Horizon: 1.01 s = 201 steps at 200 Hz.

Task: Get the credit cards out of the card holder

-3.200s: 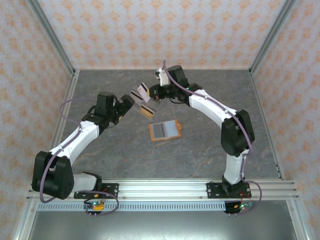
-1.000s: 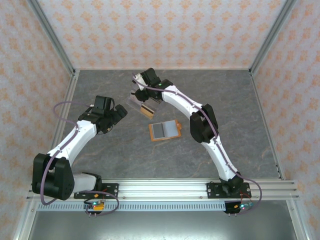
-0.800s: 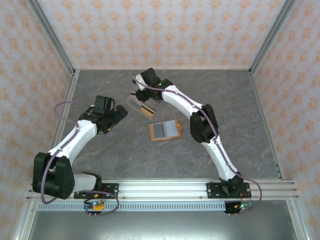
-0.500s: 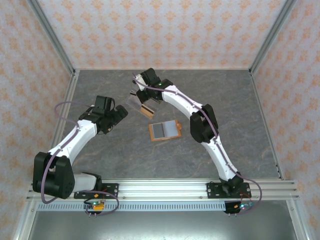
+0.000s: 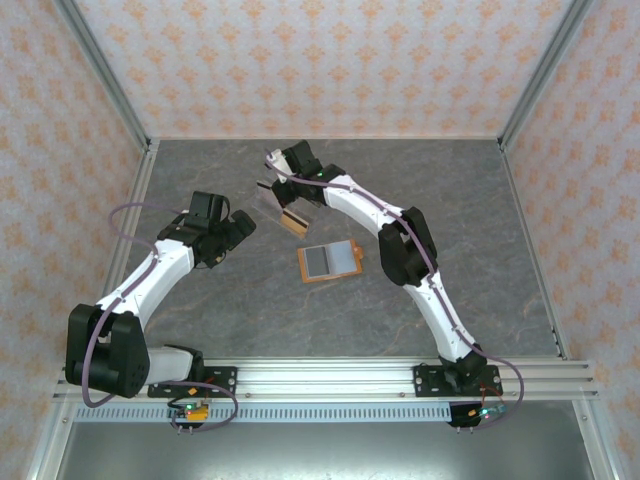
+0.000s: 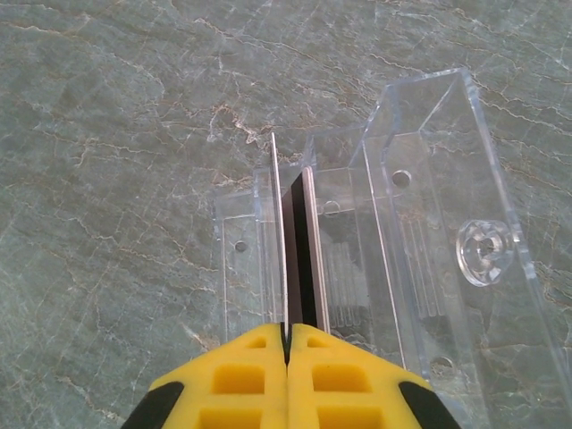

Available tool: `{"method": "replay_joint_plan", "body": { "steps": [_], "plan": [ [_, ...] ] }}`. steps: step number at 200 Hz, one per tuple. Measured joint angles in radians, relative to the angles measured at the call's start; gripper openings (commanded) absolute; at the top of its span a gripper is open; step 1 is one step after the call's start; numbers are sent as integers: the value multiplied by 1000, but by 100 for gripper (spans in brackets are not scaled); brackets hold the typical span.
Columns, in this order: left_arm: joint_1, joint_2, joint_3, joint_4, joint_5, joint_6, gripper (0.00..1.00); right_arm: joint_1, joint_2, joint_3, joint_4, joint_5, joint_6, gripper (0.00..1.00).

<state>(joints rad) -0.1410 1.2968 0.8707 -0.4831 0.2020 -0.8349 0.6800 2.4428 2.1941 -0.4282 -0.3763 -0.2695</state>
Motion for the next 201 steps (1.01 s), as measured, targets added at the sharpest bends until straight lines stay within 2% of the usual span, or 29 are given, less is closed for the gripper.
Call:
{"method": "replay_joint_plan", "body": {
  "steps": [15,33,42,98,143,170,201],
  "plan": [
    [0,0,0,0,0,0,100,0,-2,-9,13,4,0,7],
    [0,0,0,0,0,0,100,0,-2,-11,19,8,2,23],
    [0,0,0,0,0,0,100,0,-3,-13,19,11,3,26],
    [0,0,0,0,0,0,100,0,-72,-66,18,14,29,35],
    [0,2,0,0,8,9,100,0,-246,-183,15,13,115,47],
    [0,6,0,0,27,23,100,0,-408,-348,-1,42,220,55],
    [-1,17,0,0,53,30,100,0,-563,-531,-73,74,345,58]
  ]
}}
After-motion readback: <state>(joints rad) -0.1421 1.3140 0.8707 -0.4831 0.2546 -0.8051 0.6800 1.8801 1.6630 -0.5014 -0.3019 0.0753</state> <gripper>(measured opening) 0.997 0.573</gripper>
